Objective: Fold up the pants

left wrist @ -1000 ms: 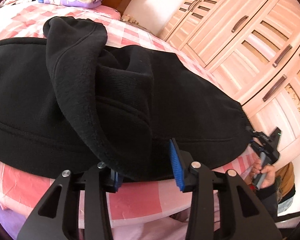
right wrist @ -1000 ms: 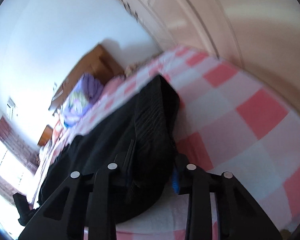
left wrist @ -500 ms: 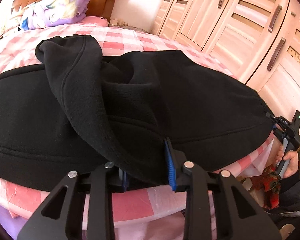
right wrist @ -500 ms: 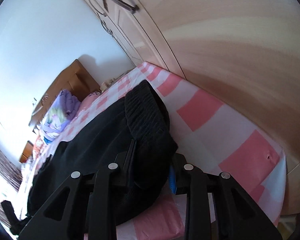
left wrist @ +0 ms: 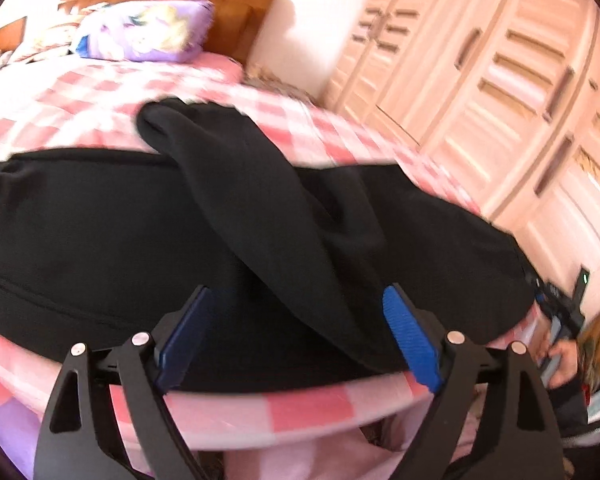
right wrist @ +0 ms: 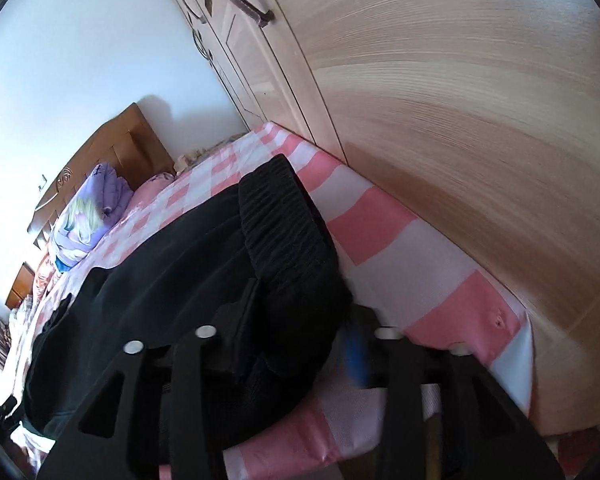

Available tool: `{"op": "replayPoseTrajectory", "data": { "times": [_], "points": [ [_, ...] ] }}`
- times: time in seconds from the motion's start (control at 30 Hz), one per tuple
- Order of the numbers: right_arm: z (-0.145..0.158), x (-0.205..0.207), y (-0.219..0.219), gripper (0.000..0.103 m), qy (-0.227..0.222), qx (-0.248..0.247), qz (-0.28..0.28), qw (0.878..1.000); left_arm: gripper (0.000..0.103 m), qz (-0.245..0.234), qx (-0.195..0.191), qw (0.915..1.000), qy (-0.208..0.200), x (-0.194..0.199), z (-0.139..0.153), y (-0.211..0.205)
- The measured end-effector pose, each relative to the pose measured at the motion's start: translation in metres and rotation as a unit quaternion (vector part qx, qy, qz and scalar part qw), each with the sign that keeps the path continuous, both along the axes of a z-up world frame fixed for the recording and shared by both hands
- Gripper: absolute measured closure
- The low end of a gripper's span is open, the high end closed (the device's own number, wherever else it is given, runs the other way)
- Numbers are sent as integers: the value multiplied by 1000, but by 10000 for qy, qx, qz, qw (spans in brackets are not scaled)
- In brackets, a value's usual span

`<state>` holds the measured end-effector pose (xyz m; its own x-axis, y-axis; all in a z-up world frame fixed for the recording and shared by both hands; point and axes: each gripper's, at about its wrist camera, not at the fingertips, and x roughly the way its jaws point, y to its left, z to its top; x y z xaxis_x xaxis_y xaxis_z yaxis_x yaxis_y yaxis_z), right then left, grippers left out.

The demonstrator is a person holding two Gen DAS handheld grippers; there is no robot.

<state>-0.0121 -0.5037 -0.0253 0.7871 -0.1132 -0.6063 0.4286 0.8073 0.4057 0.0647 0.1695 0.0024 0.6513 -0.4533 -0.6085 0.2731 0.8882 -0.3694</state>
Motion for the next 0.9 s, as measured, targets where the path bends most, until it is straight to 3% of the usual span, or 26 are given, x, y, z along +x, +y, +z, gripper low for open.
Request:
{"op": "replayPoseTrajectory", "data": {
  "times": [0.07, 0.1, 0.2, 0.27, 0.37, 0.43, 0.5, 0.53, 0.6, 0.63, 0.67, 0.73, 0.77, 0.83, 0.9],
  "points": [
    [9, -9, 6, 10, 91, -300, -195, 9993, 15, 293, 119, 9995, -49, 14, 13, 11],
    [17, -14, 13, 4, -7, -576, -270, 9980, 15, 378, 203, 9990, -77, 21, 20, 13],
    [44, -26, 43, 4, -293, -1465, -203, 9886, 13, 500, 753, 9955, -268, 56, 47, -1],
    [60, -19, 68, 4, -469, -1816, 136, 9822, 9, 472, 1268, 9906, -193, 91, 61, -24],
    [71, 3, 102, 5, -660, -1815, 773, 9781, 9, 157, 1825, 9823, 399, 152, 64, -66],
    [73, 20, 124, 4, -724, -1850, 1112, 9737, 9, 52, 2187, 9721, 841, 189, 55, -89],
    [72, 43, 144, 4, -739, -1768, 1479, 9703, 10, 9, 2738, 9548, 1158, 218, 37, -112],
    [69, 55, 156, 4, -752, -1690, 1693, 9681, 11, -4, 2858, 9504, 1230, 223, 30, -117],
    [68, 69, 173, 4, -746, -1636, 1990, 9634, 26, 91, 3058, 9388, 1581, 242, 10, -119],
    [67, 76, 182, 4, -708, -1648, 2132, 9604, 44, 105, 3058, 9372, 1673, 245, 5, -118],
    [67, 85, 193, 4, -671, -1691, 2278, 9566, 68, 136, 3007, 9363, 1806, 250, -3, -112],
    [68, 96, 204, 4, -664, -1699, 2467, 9518, 94, 282, 2936, 9401, 1710, 253, -5, -99],
    [68, 104, 212, 4, -594, -1653, 2604, 9494, 95, 216, 2666, 9501, 1603, 249, 1, -91],
    [66, 121, 223, 4, -513, -1595, 2791, 9455, 95, 312, 2413, 9624, 1206, 235, 19, -78],
    [62, 129, 231, 4, -431, -1609, 2966, 9403, 96, 620, 1895, 9785, 528, 203, 55, -49]
  ]
}}
